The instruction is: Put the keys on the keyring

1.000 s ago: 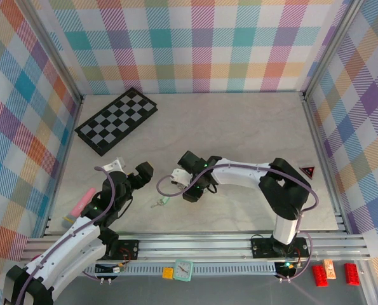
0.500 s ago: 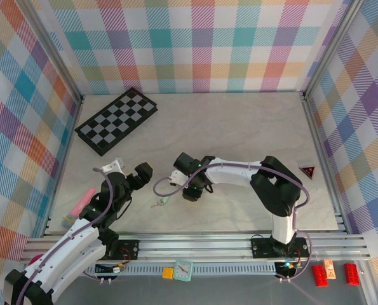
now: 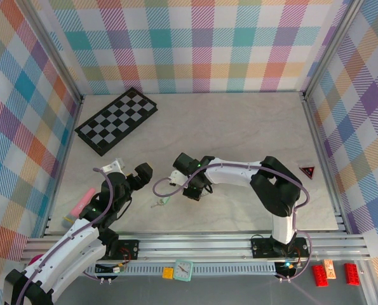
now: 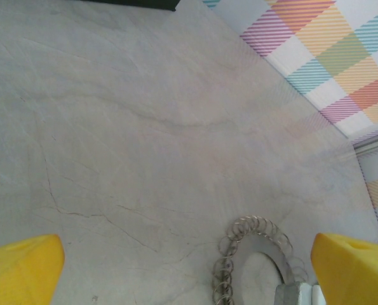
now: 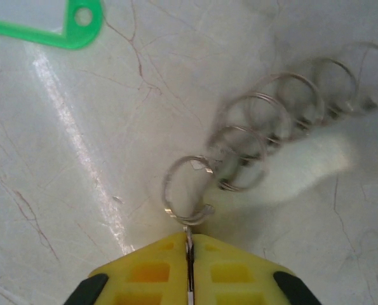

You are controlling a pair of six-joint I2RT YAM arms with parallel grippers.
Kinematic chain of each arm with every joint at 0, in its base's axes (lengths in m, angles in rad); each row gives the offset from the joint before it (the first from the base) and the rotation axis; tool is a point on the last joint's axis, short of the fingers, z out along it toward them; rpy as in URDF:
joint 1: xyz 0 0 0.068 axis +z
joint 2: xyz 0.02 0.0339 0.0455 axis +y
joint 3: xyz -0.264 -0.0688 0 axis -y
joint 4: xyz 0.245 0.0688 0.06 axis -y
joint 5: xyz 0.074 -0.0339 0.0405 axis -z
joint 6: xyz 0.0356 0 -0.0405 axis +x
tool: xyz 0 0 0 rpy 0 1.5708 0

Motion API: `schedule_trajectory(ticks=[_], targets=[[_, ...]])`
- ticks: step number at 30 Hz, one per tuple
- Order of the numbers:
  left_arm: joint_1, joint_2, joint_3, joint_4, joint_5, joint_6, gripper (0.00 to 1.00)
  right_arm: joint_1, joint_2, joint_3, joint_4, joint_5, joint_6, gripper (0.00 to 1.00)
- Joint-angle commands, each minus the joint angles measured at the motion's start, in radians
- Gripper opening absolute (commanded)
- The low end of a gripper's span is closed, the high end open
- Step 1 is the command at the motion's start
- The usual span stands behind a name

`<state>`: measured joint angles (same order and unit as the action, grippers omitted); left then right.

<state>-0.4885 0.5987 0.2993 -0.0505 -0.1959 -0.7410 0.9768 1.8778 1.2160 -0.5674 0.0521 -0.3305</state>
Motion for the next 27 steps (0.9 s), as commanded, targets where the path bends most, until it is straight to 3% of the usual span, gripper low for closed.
schedule_trajectory(ticks=[1,11,18,27], targets=[[-0.009,-0.011,0.022,-0.002,-0.003,-0.004,0.99,0.008,-0.007,0.020,-0.022,-0.021,-0.002,0.05],[-0.009,-0.011,0.034,-0.002,0.012,0.050,0.99,0.008,-0.078,-0.003,-0.012,-0.065,-0.008,0.00],[-0.009,0.041,0.115,0.000,0.089,0.286,0.95,0.005,-0.215,-0.121,0.178,-0.129,-0.068,0.00],[-0.009,0.212,0.340,-0.079,0.275,0.627,0.86,-0.041,-0.356,-0.242,0.418,-0.285,-0.094,0.00]])
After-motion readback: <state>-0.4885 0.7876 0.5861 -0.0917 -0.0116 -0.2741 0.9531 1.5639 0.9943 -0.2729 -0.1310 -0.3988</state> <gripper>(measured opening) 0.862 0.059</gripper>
